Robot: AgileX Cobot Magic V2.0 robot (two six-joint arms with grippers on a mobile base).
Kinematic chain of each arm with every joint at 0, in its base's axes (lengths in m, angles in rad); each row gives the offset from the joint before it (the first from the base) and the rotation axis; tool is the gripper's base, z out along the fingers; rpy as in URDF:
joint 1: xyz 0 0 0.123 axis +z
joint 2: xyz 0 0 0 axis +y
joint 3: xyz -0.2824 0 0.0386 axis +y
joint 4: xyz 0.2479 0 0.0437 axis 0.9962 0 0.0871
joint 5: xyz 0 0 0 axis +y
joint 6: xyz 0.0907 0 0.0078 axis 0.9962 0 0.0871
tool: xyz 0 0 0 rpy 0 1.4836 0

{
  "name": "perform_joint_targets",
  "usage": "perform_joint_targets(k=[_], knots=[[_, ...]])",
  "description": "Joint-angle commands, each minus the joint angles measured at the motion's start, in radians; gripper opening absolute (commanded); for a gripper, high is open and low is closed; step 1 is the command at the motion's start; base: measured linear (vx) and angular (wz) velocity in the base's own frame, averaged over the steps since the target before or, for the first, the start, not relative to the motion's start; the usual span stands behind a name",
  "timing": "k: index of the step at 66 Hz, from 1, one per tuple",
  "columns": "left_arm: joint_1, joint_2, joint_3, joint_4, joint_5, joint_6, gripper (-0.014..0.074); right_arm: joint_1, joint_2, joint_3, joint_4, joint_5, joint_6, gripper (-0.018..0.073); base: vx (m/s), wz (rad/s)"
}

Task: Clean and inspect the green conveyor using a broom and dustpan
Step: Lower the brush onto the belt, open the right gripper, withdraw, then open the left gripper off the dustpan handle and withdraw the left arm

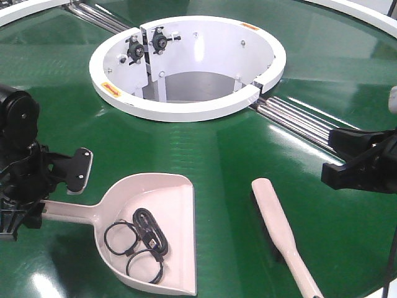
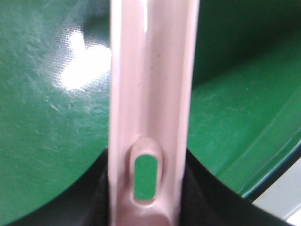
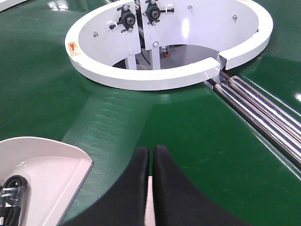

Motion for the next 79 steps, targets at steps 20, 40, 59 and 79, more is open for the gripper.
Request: perform_joint_targets(k=[20,40,59,79], knots=[[-0.009,-0.044,-0.027,-0.021,0.028,-0.005,-0.0023,-0.002,-0.011,-0.028,0.000,-0.088,-0.006,-0.0010,0.00,0.00],[-0.009,-0.044,-0.027,-0.019,0.028,-0.005,-0.0023,-0.002,-0.011,-0.028,0.000,-0.099,-0.006,-0.0010,0.00,0.00],[-0.009,-0.044,-0.027,-0.015,0.028,-0.005,-0.0008,-0.002,-0.011,-0.028,0.000,-0.099,-0.006,-0.0010,0.00,0.00],[-0.009,-0.046,-0.027,-0.012,0.028,-0.005,0.0039,-0.002,-0.011,-0.028,0.000,-0.099,-0.006,-0.0010,0.00,0.00]])
